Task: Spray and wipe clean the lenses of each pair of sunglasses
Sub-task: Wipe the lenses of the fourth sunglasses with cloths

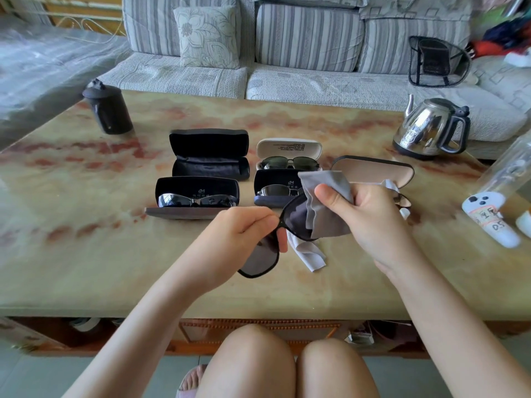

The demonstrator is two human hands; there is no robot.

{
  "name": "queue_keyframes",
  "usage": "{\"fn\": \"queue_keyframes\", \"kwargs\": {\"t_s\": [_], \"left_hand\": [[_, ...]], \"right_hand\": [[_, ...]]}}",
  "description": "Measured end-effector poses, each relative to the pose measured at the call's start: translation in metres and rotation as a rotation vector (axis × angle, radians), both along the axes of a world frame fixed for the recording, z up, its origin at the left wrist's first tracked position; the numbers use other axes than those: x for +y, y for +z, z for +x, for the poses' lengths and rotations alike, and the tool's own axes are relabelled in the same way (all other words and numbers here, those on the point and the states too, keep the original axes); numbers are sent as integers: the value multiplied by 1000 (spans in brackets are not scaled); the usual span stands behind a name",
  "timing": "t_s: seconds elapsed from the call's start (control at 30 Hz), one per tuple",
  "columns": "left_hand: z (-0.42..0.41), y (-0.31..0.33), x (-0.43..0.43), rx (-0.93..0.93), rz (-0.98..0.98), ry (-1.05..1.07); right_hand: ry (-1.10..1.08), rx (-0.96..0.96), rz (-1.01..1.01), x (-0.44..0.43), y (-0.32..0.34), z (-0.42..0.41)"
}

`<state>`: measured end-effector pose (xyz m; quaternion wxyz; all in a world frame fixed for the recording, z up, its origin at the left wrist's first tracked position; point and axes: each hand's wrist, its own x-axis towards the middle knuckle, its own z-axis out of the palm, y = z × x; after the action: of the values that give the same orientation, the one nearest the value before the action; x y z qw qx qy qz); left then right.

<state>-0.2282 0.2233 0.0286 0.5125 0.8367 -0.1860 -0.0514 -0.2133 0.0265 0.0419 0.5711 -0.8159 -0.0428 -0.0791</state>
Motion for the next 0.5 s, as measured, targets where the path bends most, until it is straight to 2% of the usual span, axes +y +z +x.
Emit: {"fn": "queue_keyframes", "kwargs": {"t_s": [0.1,0.2,0.27,0.33,0.4,0.5], "left_hand": [[5,2,6,20,34,-44],[10,7,12,29,74,-93],[13,11,12,19,175,-127],[15,16,10,1,239,-156],[17,22,7,-15,292,-176],[19,26,5,-9,359,-231]], "right_hand": [[-86,-51,-176,-10,5,3],[-79,-212,-321,-23,17,6],[78,-231,-399,-25,30,4],[353,-92,-461,-21,42,4],[566,43,-648,-12,46,7],[702,137,-826,-1,47,13]]}}
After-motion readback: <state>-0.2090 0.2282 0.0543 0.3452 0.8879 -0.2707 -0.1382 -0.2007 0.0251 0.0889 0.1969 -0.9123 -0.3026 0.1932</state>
